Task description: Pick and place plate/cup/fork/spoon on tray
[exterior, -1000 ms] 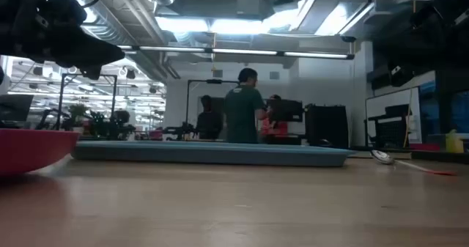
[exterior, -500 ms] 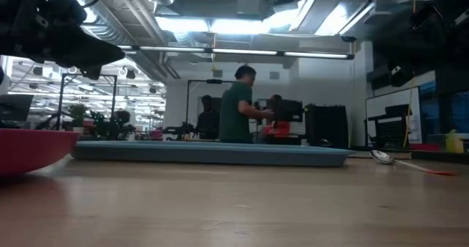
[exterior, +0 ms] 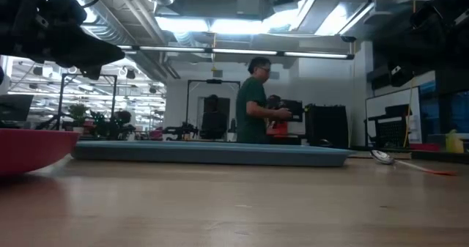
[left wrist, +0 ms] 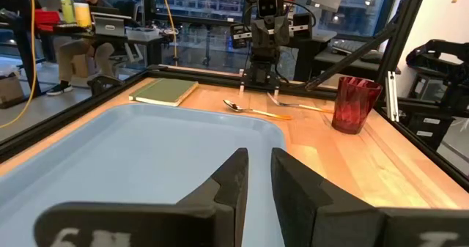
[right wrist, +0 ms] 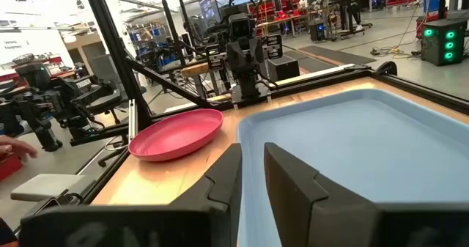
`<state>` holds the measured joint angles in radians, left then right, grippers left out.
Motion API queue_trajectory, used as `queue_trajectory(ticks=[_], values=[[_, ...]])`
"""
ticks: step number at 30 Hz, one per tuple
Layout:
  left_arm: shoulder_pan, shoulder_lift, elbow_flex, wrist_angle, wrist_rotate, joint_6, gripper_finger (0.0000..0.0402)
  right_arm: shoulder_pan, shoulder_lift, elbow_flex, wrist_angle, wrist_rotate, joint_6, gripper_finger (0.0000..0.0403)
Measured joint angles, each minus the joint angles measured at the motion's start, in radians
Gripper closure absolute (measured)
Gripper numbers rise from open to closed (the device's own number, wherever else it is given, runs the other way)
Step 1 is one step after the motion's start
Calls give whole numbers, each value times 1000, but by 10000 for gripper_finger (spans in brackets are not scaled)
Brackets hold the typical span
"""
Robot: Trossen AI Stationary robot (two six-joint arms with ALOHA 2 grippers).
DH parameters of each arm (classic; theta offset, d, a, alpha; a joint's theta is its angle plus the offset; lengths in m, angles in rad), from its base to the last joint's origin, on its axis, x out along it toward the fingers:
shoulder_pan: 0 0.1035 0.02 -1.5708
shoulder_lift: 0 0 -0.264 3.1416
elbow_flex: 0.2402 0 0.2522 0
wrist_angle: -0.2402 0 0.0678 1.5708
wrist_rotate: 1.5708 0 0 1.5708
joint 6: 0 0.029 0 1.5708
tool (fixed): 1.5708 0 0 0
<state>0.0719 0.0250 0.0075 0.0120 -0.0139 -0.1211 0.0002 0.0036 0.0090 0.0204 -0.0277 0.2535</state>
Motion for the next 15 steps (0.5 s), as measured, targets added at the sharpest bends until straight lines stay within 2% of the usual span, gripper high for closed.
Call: queue_trajectory(ticks=[13, 15], values=[[0, 0, 0, 0, 0, 2, 347, 0, 0, 0, 1, 0, 2, 338], [0, 0, 0, 4, -18, 48, 347, 0, 0, 0, 10, 0, 3, 338]])
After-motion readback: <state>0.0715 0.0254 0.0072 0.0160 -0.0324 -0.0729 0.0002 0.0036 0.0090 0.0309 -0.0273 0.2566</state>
